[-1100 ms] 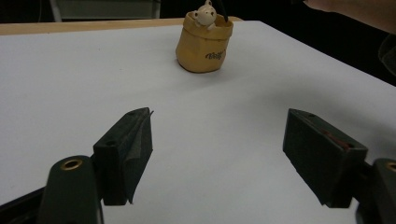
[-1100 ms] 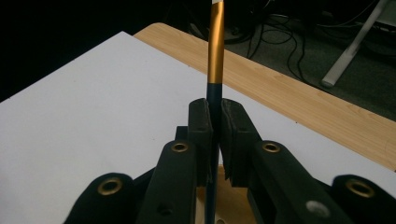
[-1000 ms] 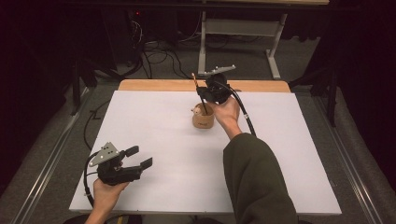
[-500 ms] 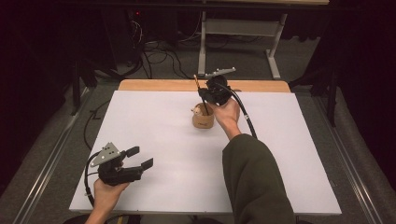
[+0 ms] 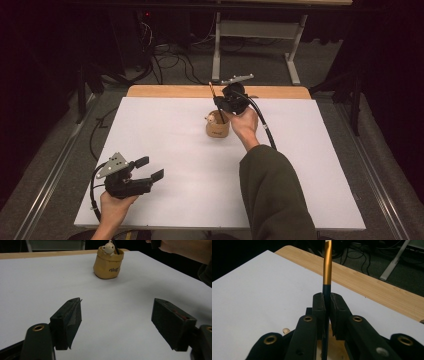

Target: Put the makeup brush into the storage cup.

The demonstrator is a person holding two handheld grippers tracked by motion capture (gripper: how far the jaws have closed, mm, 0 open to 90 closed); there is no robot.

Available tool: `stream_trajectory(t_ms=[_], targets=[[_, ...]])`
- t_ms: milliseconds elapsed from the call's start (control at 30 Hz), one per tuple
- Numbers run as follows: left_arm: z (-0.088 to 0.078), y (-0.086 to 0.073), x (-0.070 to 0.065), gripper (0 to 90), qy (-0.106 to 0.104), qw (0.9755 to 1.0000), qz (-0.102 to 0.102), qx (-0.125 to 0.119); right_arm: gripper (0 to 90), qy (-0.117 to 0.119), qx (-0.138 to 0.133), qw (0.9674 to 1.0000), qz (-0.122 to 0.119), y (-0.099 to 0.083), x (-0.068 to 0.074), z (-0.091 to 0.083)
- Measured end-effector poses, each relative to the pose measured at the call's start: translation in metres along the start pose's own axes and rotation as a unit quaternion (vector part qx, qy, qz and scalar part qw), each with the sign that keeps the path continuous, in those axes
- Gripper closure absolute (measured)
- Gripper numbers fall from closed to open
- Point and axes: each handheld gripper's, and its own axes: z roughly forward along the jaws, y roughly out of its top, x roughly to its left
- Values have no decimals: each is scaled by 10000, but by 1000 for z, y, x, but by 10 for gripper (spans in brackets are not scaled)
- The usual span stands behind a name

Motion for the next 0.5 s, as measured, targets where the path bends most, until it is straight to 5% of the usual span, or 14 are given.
stream_trajectory(t_ms=[500], targets=[[0,0,-1,246,6,10000,13,14,850,3,114,9999,-61,-4,2,3]])
